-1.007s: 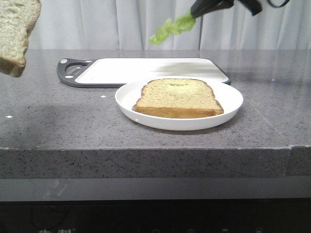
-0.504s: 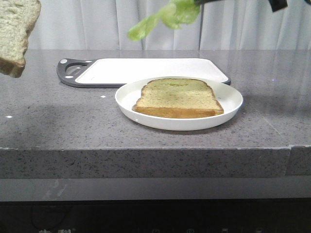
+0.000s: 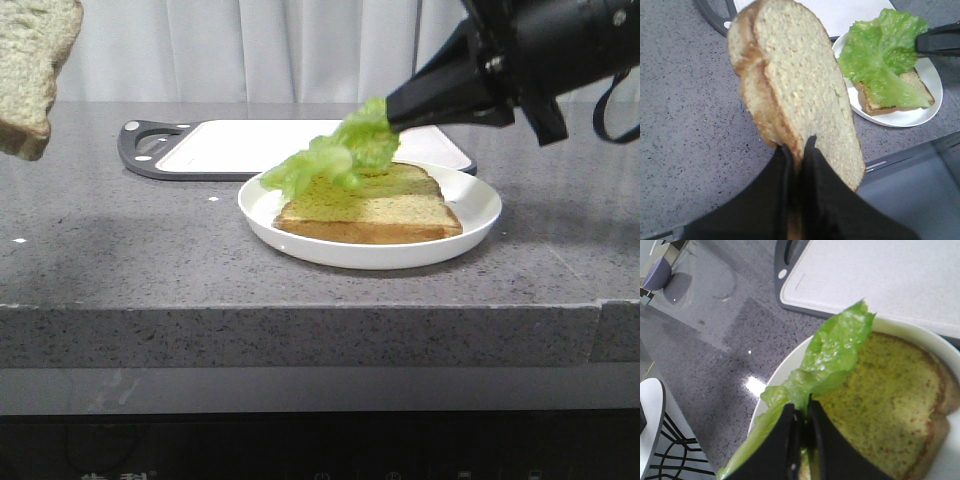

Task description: Left arm grabs bread, right arm adds lettuce

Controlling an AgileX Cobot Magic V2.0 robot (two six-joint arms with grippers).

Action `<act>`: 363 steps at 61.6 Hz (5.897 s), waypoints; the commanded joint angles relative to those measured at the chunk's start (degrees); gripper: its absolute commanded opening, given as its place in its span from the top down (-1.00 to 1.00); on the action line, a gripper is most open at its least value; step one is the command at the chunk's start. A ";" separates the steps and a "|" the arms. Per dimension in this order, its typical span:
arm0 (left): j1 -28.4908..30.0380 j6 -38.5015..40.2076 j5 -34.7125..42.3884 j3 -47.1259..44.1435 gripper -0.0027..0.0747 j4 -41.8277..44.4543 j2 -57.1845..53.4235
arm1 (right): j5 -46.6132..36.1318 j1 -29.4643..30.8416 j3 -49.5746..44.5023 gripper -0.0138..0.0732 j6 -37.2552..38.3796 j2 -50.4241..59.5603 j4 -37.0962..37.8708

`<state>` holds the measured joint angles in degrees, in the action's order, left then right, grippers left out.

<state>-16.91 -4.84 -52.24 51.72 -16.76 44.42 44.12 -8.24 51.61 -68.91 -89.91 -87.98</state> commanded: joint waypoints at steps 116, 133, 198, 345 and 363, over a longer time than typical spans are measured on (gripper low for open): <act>-2.91 -43.72 -4.08 16.34 0.90 -65.56 52.86 | 6.73 0.29 1.34 -0.16 41.84 36.59 55.87; -2.91 -43.72 -4.23 16.38 -0.16 -64.68 52.46 | 6.98 0.29 1.34 -0.16 42.40 36.59 55.98; -1.29 9.27 0.61 0.45 -0.15 16.24 -2.25 | 16.47 0.29 0.95 -0.16 70.57 58.66 82.76; 12.11 11.99 46.88 -47.52 0.98 15.83 -42.61 | 19.42 0.29 -4.73 0.95 70.52 63.40 82.67; 12.11 11.99 54.09 -52.28 0.98 16.76 -45.81 | 19.46 0.29 -4.73 0.95 70.52 63.33 82.67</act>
<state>-4.98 6.54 -5.03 -0.26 -0.41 -0.19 66.54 -8.24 45.63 1.69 -25.98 -5.41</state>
